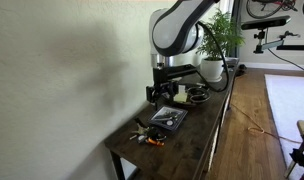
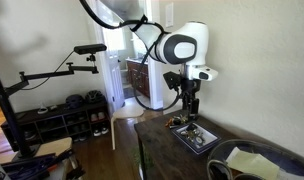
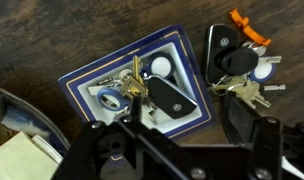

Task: Put the keys on the square tray

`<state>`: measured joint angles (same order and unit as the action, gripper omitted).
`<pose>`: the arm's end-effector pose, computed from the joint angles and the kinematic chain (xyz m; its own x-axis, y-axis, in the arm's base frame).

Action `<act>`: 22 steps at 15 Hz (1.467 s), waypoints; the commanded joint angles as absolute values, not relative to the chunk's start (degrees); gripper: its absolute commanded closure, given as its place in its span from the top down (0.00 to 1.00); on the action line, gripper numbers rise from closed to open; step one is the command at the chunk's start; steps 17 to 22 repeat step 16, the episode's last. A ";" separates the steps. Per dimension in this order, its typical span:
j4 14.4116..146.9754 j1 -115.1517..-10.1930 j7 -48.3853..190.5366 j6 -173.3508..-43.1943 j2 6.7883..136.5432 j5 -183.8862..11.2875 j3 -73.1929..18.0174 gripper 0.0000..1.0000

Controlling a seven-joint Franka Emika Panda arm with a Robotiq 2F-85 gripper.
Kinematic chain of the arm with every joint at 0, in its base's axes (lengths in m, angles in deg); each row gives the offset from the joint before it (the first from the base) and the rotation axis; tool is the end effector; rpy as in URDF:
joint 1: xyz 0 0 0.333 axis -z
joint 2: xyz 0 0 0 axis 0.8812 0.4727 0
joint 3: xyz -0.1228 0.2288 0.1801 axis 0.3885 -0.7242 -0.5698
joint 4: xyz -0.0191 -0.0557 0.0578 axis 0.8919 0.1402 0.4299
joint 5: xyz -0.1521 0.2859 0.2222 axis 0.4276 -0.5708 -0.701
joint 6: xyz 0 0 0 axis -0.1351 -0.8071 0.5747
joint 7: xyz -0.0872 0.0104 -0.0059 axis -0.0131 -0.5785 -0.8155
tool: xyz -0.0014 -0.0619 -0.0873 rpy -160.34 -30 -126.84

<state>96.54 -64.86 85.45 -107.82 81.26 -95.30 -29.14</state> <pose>0.6327 0.0103 0.2645 0.9253 -0.3787 -0.0229 -0.3794 -0.9237 -0.0529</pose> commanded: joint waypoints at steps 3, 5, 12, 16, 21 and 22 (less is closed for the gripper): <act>102.01 -65.75 86.45 -103.38 74.23 -96.89 -31.25 1.00; 102.57 -66.16 86.70 -102.90 73.94 -97.10 -31.73 1.00; 103.18 -67.33 87.38 -103.58 75.13 -98.33 -33.16 1.00; 101.45 -67.50 85.78 -103.63 76.68 -97.86 -33.22 1.00; 101.45 -67.50 85.78 -103.63 76.68 -97.86 -33.22 1.00; 101.45 -67.50 85.78 -103.63 76.68 -97.86 -33.22 1.00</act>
